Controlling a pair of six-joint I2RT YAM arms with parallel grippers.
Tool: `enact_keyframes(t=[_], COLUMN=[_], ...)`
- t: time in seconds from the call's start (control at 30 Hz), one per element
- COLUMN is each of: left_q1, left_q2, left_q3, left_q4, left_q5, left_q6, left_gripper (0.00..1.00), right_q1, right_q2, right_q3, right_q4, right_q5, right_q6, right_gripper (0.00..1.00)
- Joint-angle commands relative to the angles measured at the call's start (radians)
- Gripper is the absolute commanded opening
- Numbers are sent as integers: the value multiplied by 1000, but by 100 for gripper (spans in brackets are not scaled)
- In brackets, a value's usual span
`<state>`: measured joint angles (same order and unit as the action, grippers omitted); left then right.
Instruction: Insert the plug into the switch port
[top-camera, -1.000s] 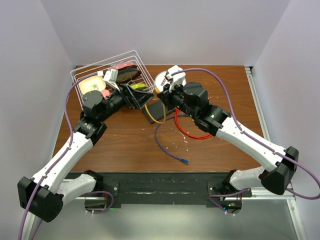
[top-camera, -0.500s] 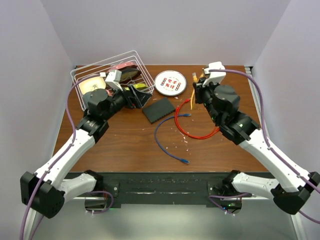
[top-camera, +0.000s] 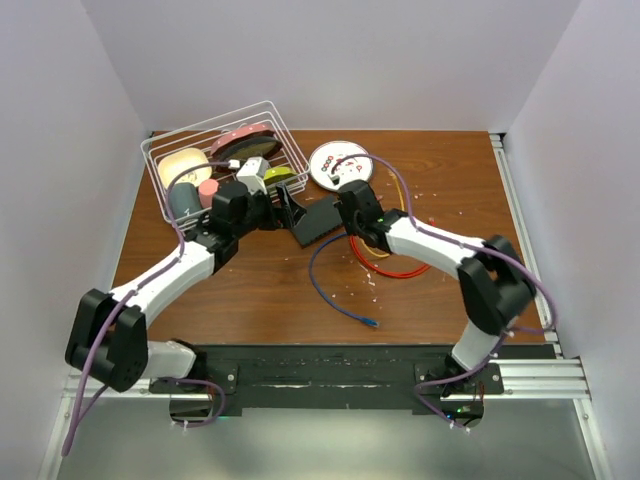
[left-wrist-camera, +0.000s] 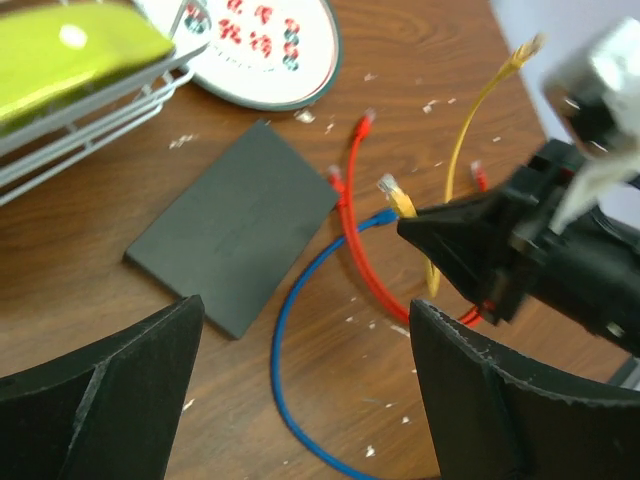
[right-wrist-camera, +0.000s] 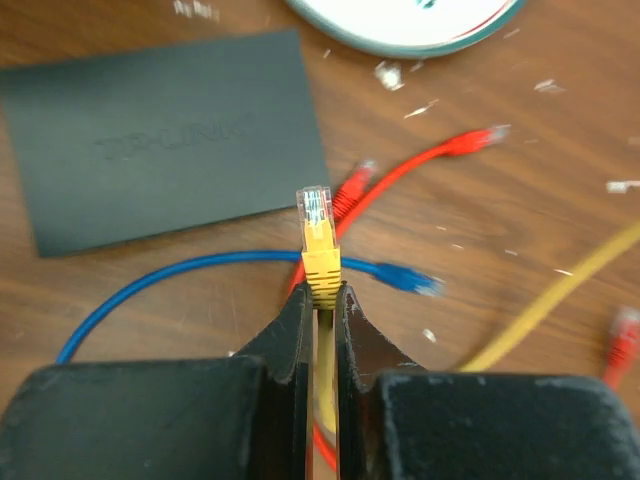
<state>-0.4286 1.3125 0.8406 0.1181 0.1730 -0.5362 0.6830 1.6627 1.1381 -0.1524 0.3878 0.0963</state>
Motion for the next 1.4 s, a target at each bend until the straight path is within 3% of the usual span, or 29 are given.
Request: enact_keyframes(t=[0.0,0.13,0.57,0.93,1.37], left_q1=[-2,-2,-2,-2,-4], left_q2=[57,126,244,462,619], left_q3=[-20,-52,-86,-6,55], left_q4=[81,168,310,455,473], left_q5=[-49,-47,-116,-198,-262], left_q6=[44,45,39,30,12], left_gripper=[88,88,86,83,81], right_q1=[-60,-91,-123,-143,-151], right_q2=[150,261,396,434,467], right_q3=[112,181,325,357,385], right_q4=[103,103,90,82,39], right_q5=[-90,-116,-109,-152,-211], right_q6=[20,22,11,10,10], right_gripper=[0,0,0,0,0])
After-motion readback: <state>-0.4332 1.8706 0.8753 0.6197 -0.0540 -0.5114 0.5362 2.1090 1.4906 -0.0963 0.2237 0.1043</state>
